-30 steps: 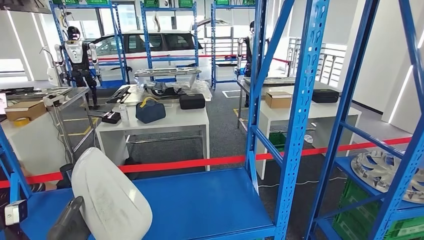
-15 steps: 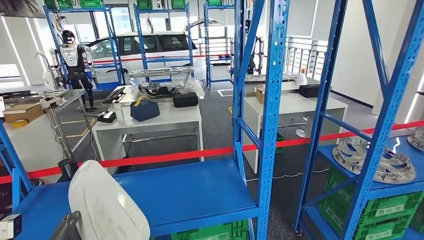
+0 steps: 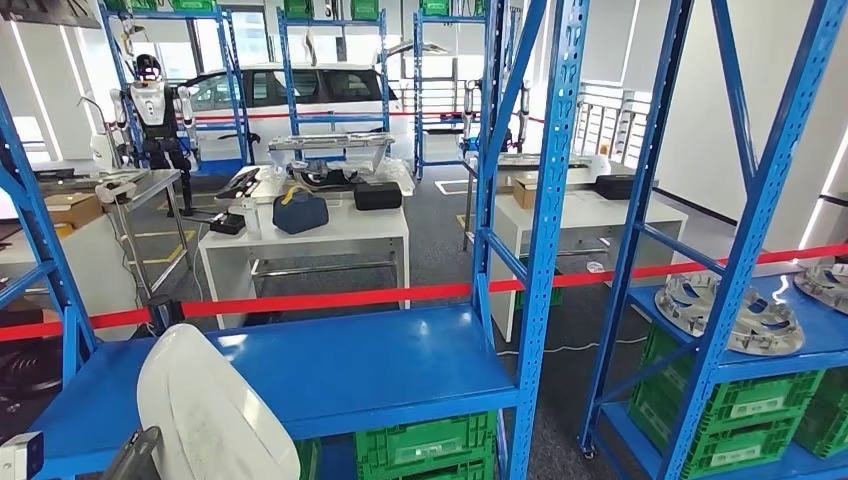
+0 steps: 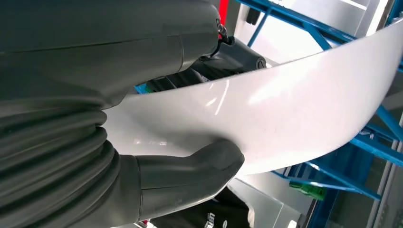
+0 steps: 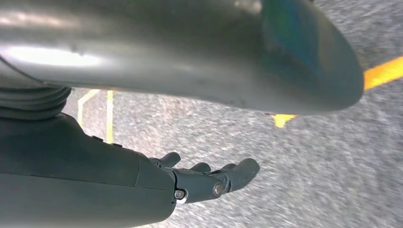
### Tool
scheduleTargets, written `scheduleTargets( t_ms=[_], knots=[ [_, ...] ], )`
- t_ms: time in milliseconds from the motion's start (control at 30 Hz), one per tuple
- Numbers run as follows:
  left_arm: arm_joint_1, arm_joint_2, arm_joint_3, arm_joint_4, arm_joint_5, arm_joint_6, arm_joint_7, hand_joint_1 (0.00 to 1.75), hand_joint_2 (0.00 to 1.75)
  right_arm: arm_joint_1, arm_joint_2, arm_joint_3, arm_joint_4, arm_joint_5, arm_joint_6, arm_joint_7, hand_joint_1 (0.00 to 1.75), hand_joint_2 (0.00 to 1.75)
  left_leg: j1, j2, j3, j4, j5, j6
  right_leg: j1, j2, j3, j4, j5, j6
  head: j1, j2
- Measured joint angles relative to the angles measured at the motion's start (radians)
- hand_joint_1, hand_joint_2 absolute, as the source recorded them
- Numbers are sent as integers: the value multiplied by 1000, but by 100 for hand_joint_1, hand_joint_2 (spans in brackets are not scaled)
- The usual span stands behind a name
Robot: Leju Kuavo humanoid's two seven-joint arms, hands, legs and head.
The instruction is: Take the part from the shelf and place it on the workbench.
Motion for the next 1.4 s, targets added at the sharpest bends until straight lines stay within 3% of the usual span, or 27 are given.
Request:
scheduleTargets(
  t_ms=[67,100,167,233,300,333,400,433,467,567,600,667,700,733,767,833,867,933,967,1000,1067,1100,1133,1200,1267,1333,1400],
  knots=[
    [-7,-7,-2,4,-6,1,9,175,175,-1,1,-2,0,-6,-4,7,0,0,-2,1,-32,4,26,7,0,0,-33,127,-97,5,2,0],
    [-12,-11,-3,7,-8,3,13,175,175,-1,2,-3,0,-9,-5,8,0,0,-2,2,-50,7,39,8,0,0,-40,185,-115,6,2,0],
    [-22,-19,-6,15,-11,8,18,175,175,-2,2,-9,0,-12,-5,8,0,0,-4,2,-91,16,63,5,0,0,-13,218,-85,6,3,0],
    [-30,-24,-6,20,-12,9,19,175,175,-5,2,-14,0,-13,-5,8,0,0,-4,2,-124,29,82,-1,1,0,81,121,-50,-2,5,0],
    [-38,-27,-6,21,-13,9,19,175,175,-8,2,-16,0,-13,-5,8,0,0,-5,6,-144,40,97,-12,7,0,178,-13,-74,-13,5,0],
    [-42,-27,-6,22,-14,10,19,175,175,-9,2,-16,0,-13,-5,8,0,0,-5,8,-147,41,105,-18,10,0,203,-54,-90,-18,4,0],
    [-47,-28,-6,25,-15,10,18,175,175,-8,3,-17,0,-14,-6,8,0,0,-4,10,-150,36,122,-31,12,-1,198,-70,-82,-28,4,0],
    [-48,-28,-6,27,-16,11,17,175,175,-8,4,-18,0,-14,-6,7,0,0,-3,7,-155,39,117,-37,10,-3,190,-73,-71,-35,4,0],
    [-49,-28,-6,30,-16,12,16,175,175,-8,4,-19,0,-14,-6,6,0,0,-1,4,-163,54,92,-43,7,-5,180,-76,-58,-43,4,0],
    [-50,-27,-6,38,-23,15,9,175,175,-8,5,-20,0,-14,-4,5,0,0,4,-3,-198,201,-54,-57,4,-8,136,-79,-16,-53,1,0],
    [-50,-27,-6,40,-26,15,6,175,175,-7,5,-20,0,-14,-3,5,0,0,5,-3,-204,257,-80,-61,4,-8,120,-78,-3,-52,0,0],
    [-49,-26,-6,43,-31,15,2,175,175,-7,5,-20,0,-14,-1,5,0,0,7,-3,-182,303,-58,-65,3,-9,84,-75,25,-47,-1,0],
    [-49,-26,-6,44,-32,15,1,175,175,-7,5,-21,0,-14,-1,5,0,0,8,-3,-148,279,-29,-66,2,-9,66,-73,38,-44,-1,0],
    [-51,-26,-6,44,-32,15,0,175,175,-8,4,-21,0,-14,-1,6,0,0,9,-3,-98,222,-14,-66,0,-10,50,-69,50,-40,-1,0],
    [-53,-26,-6,43,-32,16,0,175,175,-8,4,-21,0,-14,-1,6,0,0,8,-5,-42,147,-18,-65,0,-10,39,-65,59,-35,-1,0],
    [-57,-26,-6,43,-33,18,-2,175,175,-8,4,-22,0,-14,-2,7,0,0,4,-8,28,38,-49,-53,2,-10,28,-64,80,-22,-1,0],
    [-59,-27,-6,43,-33,20,-2,175,175,-8,4,-23,0,-14,-4,8,0,0,0,-9,36,18,-55,-44,2,-10,27,-68,90,-15,-1,0],
    [-61,-28,-6,43,-33,23,-2,175,175,-6,4,-23,0,-14,-6,9,0,0,-2,-6,20,16,-38,-21,-1,-9,23,-75,101,0,-1,0],
    [-62,-30,-6,44,-33,25,-2,175,175,-5,4,-24,0,-14,-7,9,0,0,-1,-4,9,15,-25,-11,-3,-8,14,-62,81,5,0,0],
    [-63,-31,-6,43,-33,26,-3,175,175,-4,4,-24,1,-14,-8,10,0,0,0,-2,-4,13,-10,-2,-4,-7,0,-29,39,10,1,0],
    [-62,-33,-5,43,-35,27,-4,175,175,-5,4,-24,1,-14,-10,11,0,0,0,0,-36,14,19,8,-4,-6,-35,95,-74,14,4,0],
    [-61,-34,-5,43,-36,27,-4,175,175,-5,4,-24,1,-14,-11,11,0,0,-2,0,-54,15,33,9,-3,-6,-47,162,-109,16,4,0],
    [-59,-34,-5,43,-37,27,-4,175,175,-5,4,-24,1,-14,-12,11,0,0,-3,0,-73,17,47,10,-3,-5,-47,209,-117,16,4,0],
    [-56,-34,-5,43,-38,27,-4,175,175,-5,4,-24,1,-14,-15,11,0,0,-6,-1,-111,23,72,7,0,-5,0,207,-79,9,5,0],
    [-56,-34,-5,42,-39,28,-5,175,175,-7,3,-24,0,-14,-16,11,0,0,-9,-1,-141,29,94,2,8,-5,114,81,-58,-6,6,0],
    [-56,-34,-3,41,-39,28,-6,175,175,-9,2,-24,0,-14,-15,11,0,0,-11,0,-157,32,114,-7,16,-5,206,-45,-82,-18,5,0],
    [-53,-33,0,40,-38,28,-8,175,175,-9,2,-24,0,-11,-11,11,0,0,-11,2,-161,26,136,-20,19,-5,218,-85,-85,-27,4,0]
  ],
)
